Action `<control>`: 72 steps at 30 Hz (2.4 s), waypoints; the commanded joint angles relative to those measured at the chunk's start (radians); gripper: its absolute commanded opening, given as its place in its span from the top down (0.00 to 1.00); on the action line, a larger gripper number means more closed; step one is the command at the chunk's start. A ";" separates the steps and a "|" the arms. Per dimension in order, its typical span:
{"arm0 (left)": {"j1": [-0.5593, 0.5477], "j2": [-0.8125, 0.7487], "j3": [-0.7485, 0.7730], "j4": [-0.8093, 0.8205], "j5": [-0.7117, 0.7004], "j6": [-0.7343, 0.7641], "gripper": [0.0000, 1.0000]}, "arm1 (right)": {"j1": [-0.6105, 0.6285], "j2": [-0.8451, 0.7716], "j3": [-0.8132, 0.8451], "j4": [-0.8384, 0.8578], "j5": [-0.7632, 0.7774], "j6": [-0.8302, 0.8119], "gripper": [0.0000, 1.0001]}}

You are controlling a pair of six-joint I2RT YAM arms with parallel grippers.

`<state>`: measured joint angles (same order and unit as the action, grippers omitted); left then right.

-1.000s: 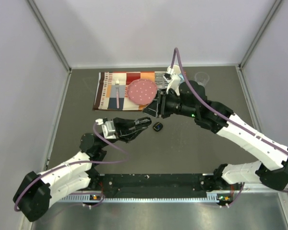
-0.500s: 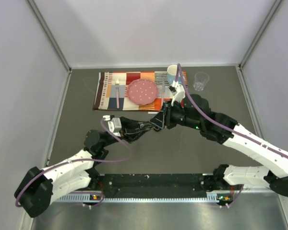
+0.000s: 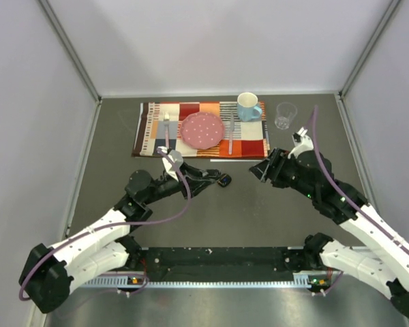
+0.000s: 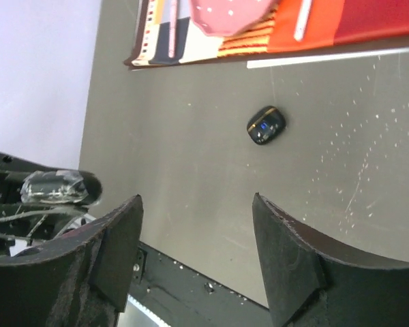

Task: Insert the wireless bluetooth earbuds into the charging case
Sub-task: Close the charging case, then place the charging case at the center of the board.

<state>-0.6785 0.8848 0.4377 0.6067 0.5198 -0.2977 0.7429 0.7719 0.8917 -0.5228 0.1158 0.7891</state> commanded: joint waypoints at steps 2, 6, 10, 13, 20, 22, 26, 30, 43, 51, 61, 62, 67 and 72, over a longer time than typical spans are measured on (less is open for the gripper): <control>0.005 -0.020 0.035 -0.119 -0.046 -0.153 1.00 | -0.141 0.021 -0.046 0.003 -0.260 0.067 0.22; 0.011 -0.001 0.022 -0.122 -0.035 -0.248 1.00 | -0.162 0.040 -0.034 0.004 -0.292 0.078 0.15; 0.014 0.048 0.024 -0.139 -0.039 -0.310 1.00 | -0.162 0.012 -0.039 0.003 -0.271 0.099 0.11; 0.014 0.124 0.056 -0.193 -0.073 -0.374 1.00 | -0.163 -0.005 -0.054 0.001 -0.284 0.104 0.08; 0.002 0.406 0.171 -0.196 -0.061 -0.455 1.00 | -0.162 -0.014 -0.097 0.003 -0.300 0.133 0.06; -0.001 0.495 0.215 -0.186 -0.057 -0.477 1.00 | -0.163 -0.014 -0.093 0.003 -0.306 0.128 0.06; -0.015 0.572 0.262 -0.237 -0.056 -0.471 1.00 | -0.162 -0.014 -0.091 0.001 -0.306 0.122 0.06; -0.036 0.624 0.257 -0.289 -0.072 -0.463 1.00 | -0.162 -0.017 -0.109 0.001 -0.301 0.131 0.06; -0.066 0.717 0.228 -0.347 -0.153 -0.489 0.94 | -0.162 0.012 -0.122 0.001 -0.315 0.124 0.06; -0.075 0.770 0.257 -0.354 -0.158 -0.503 0.76 | -0.162 -0.008 -0.140 0.000 -0.314 0.136 0.06; -0.075 0.735 0.230 -0.392 -0.193 -0.500 0.37 | -0.163 -0.017 -0.148 0.001 -0.311 0.137 0.06; -0.075 0.723 0.228 -0.392 -0.196 -0.497 0.36 | -0.162 -0.017 -0.146 0.001 -0.311 0.136 0.06; -0.075 0.694 0.228 -0.433 -0.230 -0.480 0.25 | -0.163 -0.019 -0.145 0.001 -0.311 0.133 0.06; -0.075 0.663 0.228 -0.479 -0.257 -0.462 0.09 | -0.162 -0.019 -0.146 0.000 -0.308 0.134 0.06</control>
<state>-0.7509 1.5856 0.6678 0.2039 0.3214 -0.7944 0.5903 0.7662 0.7460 -0.5407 -0.1894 0.9211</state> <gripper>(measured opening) 0.844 0.942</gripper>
